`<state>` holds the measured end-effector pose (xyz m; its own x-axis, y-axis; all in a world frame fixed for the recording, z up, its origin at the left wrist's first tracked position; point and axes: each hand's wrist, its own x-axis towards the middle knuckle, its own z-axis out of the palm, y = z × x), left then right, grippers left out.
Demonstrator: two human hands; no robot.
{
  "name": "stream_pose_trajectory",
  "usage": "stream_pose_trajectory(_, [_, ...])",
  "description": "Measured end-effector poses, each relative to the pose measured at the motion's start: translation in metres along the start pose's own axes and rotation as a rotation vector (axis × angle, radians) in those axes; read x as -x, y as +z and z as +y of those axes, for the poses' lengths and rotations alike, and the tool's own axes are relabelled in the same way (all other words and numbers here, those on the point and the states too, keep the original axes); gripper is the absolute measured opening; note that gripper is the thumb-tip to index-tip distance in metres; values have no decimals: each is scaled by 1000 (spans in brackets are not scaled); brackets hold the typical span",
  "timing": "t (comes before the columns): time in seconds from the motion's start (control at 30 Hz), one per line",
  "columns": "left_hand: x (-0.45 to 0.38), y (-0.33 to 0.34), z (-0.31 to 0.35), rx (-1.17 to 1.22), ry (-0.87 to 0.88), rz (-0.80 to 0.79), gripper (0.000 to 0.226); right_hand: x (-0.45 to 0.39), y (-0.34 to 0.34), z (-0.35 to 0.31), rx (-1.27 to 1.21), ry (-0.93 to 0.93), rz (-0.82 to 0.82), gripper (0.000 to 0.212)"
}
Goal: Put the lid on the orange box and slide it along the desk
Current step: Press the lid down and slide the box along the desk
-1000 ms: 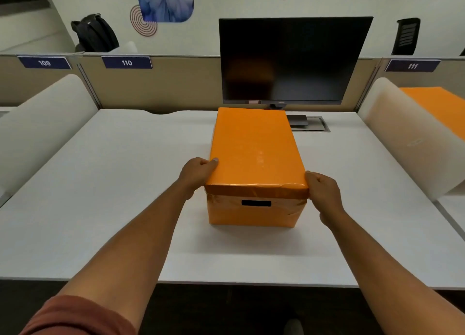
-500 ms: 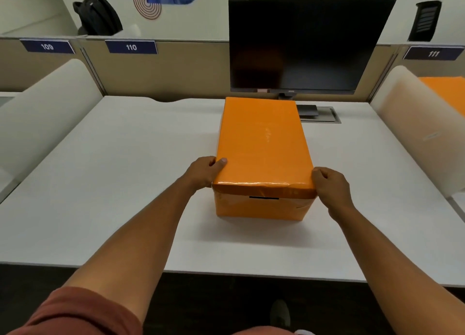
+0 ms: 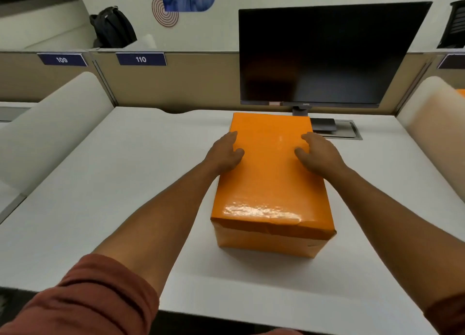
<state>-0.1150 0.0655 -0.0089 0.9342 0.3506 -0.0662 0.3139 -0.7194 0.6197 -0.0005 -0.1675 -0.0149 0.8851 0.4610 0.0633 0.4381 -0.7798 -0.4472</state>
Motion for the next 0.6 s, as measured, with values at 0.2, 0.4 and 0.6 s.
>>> stream_pose_trajectory(0.2, [-50, 8, 19, -63, -16, 1, 70, -57, -3, 7, 160, -60, -119, 54])
stream_pose_trajectory(0.4, [-74, 14, 15, -181, -71, 8, 64, -75, 1, 14, 152, -158, -71, 44])
stream_pose_trajectory(0.6, [-77, 19, 1, -288, 6, 33, 53, -71, 8, 20, 172, -178, -76, 65])
